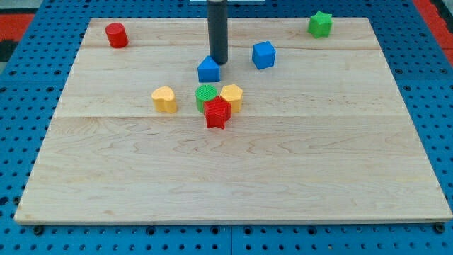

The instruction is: Move the green circle to the bottom of the red circle

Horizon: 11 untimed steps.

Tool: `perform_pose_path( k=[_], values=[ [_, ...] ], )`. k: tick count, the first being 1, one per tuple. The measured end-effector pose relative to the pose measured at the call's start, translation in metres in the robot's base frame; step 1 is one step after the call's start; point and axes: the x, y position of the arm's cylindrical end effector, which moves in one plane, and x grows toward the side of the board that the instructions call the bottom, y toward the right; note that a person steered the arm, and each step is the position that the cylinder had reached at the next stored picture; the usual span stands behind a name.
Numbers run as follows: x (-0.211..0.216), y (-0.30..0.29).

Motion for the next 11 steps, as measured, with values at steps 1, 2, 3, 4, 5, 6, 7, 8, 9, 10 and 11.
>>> perform_pose_path(
  k=[1,2,3,4,5,6,7,8,9,10,11],
  values=[
    [0.017,0.006],
    [0.015,0.114],
    [-0.012,0.203],
    [-0.065,0.163],
    [-0.048,0.077],
    [-0.001,0.023],
    [0.013,0.022],
    [-0.003,0.029],
    [-0.007,0.112],
    [-0.040,0.226],
    [-0.113,0.285]
  ],
)
